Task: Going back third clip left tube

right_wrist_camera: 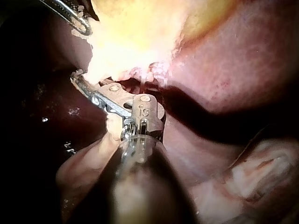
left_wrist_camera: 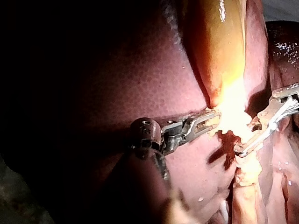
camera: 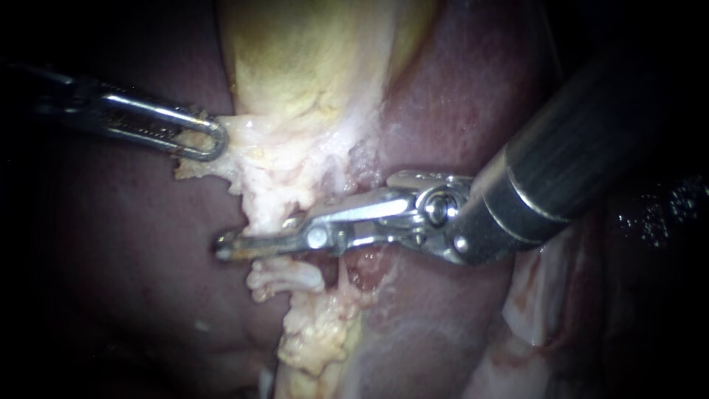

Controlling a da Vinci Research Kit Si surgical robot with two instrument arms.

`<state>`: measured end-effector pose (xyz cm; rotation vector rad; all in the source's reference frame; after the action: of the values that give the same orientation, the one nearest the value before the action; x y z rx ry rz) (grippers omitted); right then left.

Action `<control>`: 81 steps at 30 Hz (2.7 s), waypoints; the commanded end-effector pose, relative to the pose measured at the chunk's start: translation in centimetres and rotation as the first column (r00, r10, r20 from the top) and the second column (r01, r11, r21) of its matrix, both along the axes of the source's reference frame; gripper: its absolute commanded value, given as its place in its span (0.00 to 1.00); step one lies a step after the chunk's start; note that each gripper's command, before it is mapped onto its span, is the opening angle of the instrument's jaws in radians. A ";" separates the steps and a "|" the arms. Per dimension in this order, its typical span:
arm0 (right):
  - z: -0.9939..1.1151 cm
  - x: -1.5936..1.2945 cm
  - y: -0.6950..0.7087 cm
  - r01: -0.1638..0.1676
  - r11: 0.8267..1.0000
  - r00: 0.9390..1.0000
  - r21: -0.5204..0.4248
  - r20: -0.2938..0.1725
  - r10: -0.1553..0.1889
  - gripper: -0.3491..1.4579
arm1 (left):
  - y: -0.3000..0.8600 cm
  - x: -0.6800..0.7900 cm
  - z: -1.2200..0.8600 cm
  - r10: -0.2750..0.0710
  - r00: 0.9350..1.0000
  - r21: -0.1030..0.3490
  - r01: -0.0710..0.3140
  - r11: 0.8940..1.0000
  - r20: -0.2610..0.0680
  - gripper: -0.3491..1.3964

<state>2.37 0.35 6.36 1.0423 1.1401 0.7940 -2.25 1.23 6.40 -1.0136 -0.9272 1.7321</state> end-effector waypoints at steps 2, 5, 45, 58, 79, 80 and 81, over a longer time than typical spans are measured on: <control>0.01 0.00 0.00 0.004 1.000 1.000 0.006 -0.022 -0.004 0.00 | 0.00 0.00 0.00 0.000 1.000 0.000 0.000 1.000 0.000 0.00; 0.03 0.01 -0.01 -0.001 1.000 0.999 0.009 -0.040 0.001 0.17 | 0.00 0.00 0.00 0.000 1.000 0.000 0.000 1.000 0.000 0.00; 0.73 -0.30 0.06 -0.040 0.937 0.998 -0.346 -0.053 0.023 0.47 | -0.01 0.03 -0.04 0.000 1.000 0.002 0.000 1.000 0.001 0.00; 0.67 -0.42 0.03 -0.035 0.936 0.998 -0.350 -0.058 0.016 0.47 | 0.00 0.03 -0.04 0.001 1.000 0.002 -0.001 1.000 0.001 0.00; 0.78 0.13 -0.05 -0.014 0.940 0.992 -0.341 -0.122 -0.030 0.47 | 0.00 0.01 -0.04 0.000 1.000 0.001 0.000 1.000 0.000 0.00; 0.80 0.12 -0.03 -0.018 0.934 0.992 -0.358 -0.122 -0.028 0.47 | 0.00 0.01 -0.03 0.000 1.000 0.001 0.000 1.000 0.000 0.00; 0.84 0.12 0.00 -0.021 0.927 0.992 -0.374 -0.122 -0.027 0.47 | -0.01 0.01 -0.03 0.000 1.000 0.001 0.000 1.000 0.000 0.00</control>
<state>2.50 0.37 7.22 0.7654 1.3406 0.4694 -2.24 1.23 6.36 -1.0130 -0.9290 1.7314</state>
